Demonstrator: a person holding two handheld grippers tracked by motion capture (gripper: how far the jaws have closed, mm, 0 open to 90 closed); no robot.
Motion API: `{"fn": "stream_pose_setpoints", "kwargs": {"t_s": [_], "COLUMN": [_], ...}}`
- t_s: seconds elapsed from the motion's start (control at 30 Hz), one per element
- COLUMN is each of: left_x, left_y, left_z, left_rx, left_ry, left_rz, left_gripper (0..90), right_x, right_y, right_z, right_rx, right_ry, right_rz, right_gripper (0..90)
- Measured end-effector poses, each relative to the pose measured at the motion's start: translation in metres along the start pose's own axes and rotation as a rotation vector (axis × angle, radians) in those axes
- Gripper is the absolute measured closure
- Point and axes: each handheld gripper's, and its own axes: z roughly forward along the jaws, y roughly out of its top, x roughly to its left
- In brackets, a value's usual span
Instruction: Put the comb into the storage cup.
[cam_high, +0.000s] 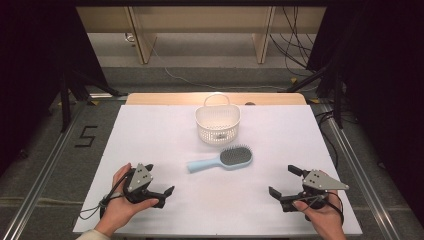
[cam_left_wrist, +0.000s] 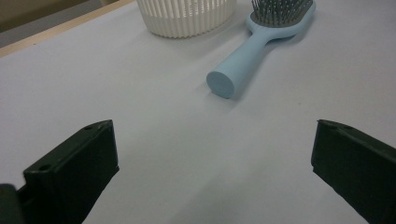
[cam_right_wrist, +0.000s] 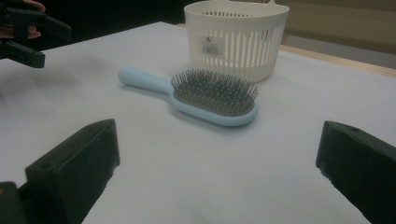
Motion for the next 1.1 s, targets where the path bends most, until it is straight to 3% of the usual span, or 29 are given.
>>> {"fn": "stream_pose_setpoints", "kwargs": {"t_s": [0.33, 0.37, 0.4, 0.43, 0.47, 0.53, 0.63, 0.7, 0.83, 0.9, 0.97, 1.0, 1.1], "left_x": [0.001, 0.001, 0.003, 0.003, 0.006, 0.010, 0.013, 0.017, 0.025, 0.029, 0.030, 0.032, 0.033], "left_y": [0.001, 0.001, 0.003, 0.003, 0.006, 0.012, 0.018, 0.025, 0.045, 0.053, 0.057, 0.064, 0.074], "left_z": [-0.001, -0.001, -0.002, -0.002, -0.002, -0.002, 0.001, 0.009, 0.038, 0.053, 0.059, 0.072, 0.090], "left_rx": [-0.006, -0.006, -0.005, -0.005, -0.007, -0.009, 0.009, 0.030, 0.084, 0.096, 0.108, 0.116, 0.137], "left_ry": [0.011, 0.011, 0.036, 0.036, 0.068, 0.090, 0.106, 0.107, 0.099, 0.082, 0.077, 0.059, 0.033], "left_rz": [-0.002, -0.002, 0.003, 0.003, -0.024, -0.044, -0.047, -0.050, -0.015, -0.012, -0.007, 0.001, -0.013], "left_gripper": [4.2, 9.1, 21.3, 28.6, 39.4, 62.6, 86.9, 89.7, 89.9, 89.9, 89.9, 89.9, 90.0], "right_x": [0.000, 0.000, 0.001, 0.001, 0.001, 0.001, 0.001, 0.001, 0.000, 0.000, 0.000, -0.001, -0.001], "right_y": [0.000, 0.000, 0.000, 0.000, 0.000, 0.000, 0.000, 0.000, 0.000, -0.001, -0.001, -0.001, -0.001], "right_z": [-0.004, -0.004, -0.003, -0.003, -0.003, -0.003, -0.003, -0.002, -0.002, -0.002, -0.002, -0.002, -0.003], "right_rx": [-0.004, -0.004, -0.004, -0.005, -0.004, -0.005, -0.003, -0.005, 0.001, 0.000, -0.001, -0.001, 0.000], "right_ry": [-0.010, -0.010, -0.009, -0.009, -0.008, -0.009, -0.010, -0.009, -0.010, -0.012, -0.012, -0.012, -0.012], "right_rz": [-0.001, -0.001, -0.002, -0.001, -0.001, -0.001, 0.001, 0.000, 0.000, 0.002, 0.004, 0.006, 0.006], "right_gripper": [0.3, 0.3, 0.2, 0.3, 0.3, 0.3, 0.3, 0.3, 0.3, 0.3, 0.3, 0.3, 0.3]}}
